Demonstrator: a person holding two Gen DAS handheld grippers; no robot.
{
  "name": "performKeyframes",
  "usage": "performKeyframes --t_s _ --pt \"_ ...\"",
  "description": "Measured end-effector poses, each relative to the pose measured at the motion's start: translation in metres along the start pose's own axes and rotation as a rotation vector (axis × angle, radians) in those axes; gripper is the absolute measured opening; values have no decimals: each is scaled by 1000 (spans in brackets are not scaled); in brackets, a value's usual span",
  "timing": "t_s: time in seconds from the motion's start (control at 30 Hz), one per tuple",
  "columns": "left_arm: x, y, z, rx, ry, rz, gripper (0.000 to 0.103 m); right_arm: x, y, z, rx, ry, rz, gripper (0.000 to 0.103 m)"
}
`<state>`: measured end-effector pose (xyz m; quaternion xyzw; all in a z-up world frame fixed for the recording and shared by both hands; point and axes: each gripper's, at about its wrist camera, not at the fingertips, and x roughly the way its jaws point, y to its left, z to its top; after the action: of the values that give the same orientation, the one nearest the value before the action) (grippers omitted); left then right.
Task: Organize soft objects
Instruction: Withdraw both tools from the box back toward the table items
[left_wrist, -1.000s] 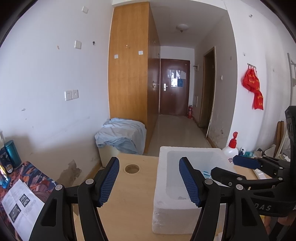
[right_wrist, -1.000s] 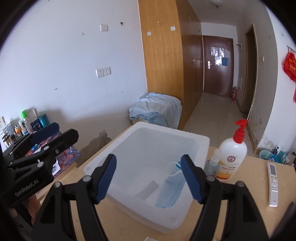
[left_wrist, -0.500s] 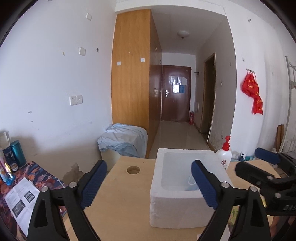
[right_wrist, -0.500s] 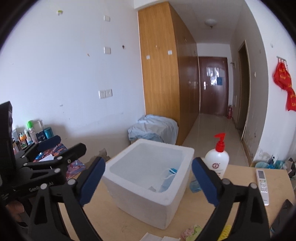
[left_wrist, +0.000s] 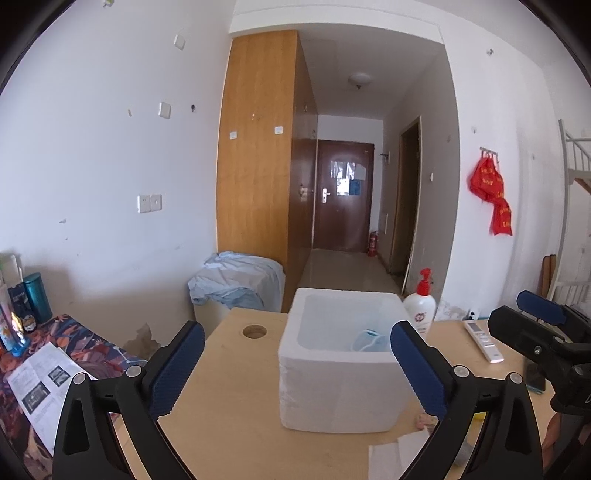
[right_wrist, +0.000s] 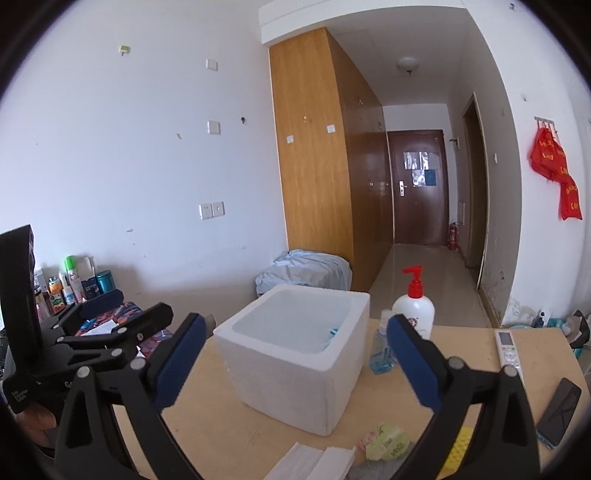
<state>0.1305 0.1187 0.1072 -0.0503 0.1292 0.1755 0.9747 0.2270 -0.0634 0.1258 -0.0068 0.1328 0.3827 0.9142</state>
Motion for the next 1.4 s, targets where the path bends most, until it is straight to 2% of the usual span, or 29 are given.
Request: performKeyframes --t_s 0.47,0.77,0.9,1.1,1.4 --pt "-38 -24 -26 9 -62 -103 103 -61 -11 -27 30 -90 -67 101" --pt "-52 -35 -51 -6 -114 -154 103 -83 -23 -52 58 -105 -116 102" --pt "-50 -40 -67 -18 -96 -176 103 -88 -34 -71 79 -78 -147 102" --pt "-36 -52 -89 -7 -15 -197 103 -90 -50 -84 96 -25 -204 102" --pt "-18 -65 -107 22 65 -222 103 -74 -59 -102 105 62 -224 102"
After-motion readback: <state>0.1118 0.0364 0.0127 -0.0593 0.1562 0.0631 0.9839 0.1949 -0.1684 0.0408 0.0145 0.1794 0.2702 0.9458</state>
